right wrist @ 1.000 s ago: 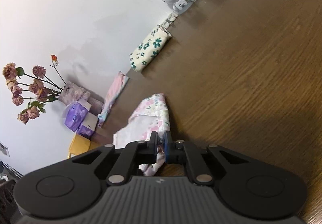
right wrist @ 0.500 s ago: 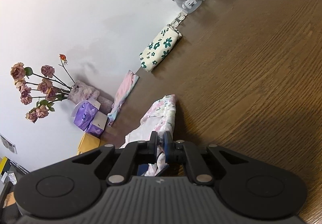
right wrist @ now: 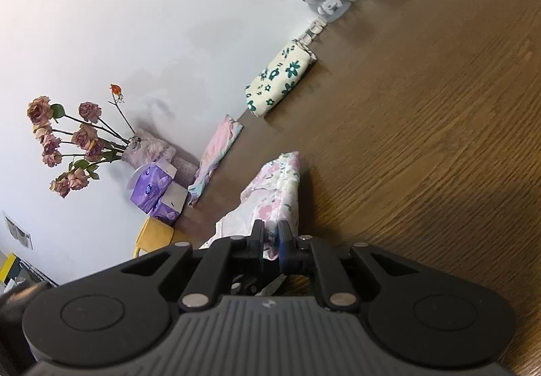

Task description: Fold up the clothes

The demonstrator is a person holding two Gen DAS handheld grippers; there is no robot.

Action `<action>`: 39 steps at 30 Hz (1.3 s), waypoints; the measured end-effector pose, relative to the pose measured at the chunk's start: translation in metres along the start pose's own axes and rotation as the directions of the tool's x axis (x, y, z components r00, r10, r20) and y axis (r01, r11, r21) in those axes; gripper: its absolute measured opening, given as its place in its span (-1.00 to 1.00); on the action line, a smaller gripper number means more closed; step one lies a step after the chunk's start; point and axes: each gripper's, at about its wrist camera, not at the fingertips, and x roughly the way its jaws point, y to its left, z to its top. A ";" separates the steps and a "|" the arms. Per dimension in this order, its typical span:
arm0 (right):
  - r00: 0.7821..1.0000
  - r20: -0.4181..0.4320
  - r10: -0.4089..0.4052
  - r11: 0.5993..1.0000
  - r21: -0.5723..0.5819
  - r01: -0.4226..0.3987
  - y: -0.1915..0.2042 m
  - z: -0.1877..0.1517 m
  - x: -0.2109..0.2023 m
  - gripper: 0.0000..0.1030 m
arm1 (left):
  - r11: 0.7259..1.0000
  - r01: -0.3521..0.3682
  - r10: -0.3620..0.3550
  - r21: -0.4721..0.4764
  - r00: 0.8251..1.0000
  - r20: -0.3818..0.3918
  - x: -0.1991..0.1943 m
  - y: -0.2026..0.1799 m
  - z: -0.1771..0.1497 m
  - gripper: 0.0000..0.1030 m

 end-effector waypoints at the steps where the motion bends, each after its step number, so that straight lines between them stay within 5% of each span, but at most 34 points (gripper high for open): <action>1: 1.000 0.006 0.002 1.000 -0.006 -0.002 0.001 0.000 0.000 -0.77 | 1.000 0.007 -0.007 -0.016 1.000 -0.003 0.000 0.003 0.001 -0.90; 5: 1.000 0.024 -0.003 1.000 -0.020 0.003 0.001 -0.003 0.001 -0.71 | 0.997 0.026 -0.027 -0.068 1.000 -0.012 0.001 0.010 0.003 -0.91; 12: 0.999 0.035 0.020 1.000 0.013 -0.021 -0.003 -0.008 0.002 -0.29 | 0.995 0.030 -0.030 -0.093 1.000 0.005 -0.001 0.015 0.005 -0.91; 39: 0.999 0.001 -0.051 0.997 0.064 0.051 0.014 -0.012 0.049 -0.29 | 0.981 0.089 -0.088 -0.171 0.996 0.014 -0.002 0.031 0.005 -0.91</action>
